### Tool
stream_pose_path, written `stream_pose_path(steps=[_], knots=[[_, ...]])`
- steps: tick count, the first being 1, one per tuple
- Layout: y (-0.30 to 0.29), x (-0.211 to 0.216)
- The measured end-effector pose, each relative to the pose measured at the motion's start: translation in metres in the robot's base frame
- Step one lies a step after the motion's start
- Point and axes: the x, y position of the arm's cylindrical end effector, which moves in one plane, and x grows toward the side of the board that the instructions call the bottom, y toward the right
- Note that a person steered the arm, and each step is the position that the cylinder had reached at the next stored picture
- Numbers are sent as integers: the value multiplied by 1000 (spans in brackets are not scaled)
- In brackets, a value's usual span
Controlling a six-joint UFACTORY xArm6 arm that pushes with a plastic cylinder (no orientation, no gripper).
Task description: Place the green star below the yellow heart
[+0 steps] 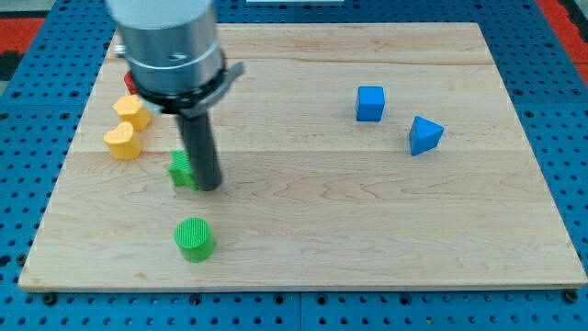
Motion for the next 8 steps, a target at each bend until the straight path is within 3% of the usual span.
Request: stream_pose_path(steps=[1,2,3,4,6,7,8], knots=[[-21,0],[8,-27],[-11,-43],[-23,-14],[-63,-4],[-55,0],[15,-2]])
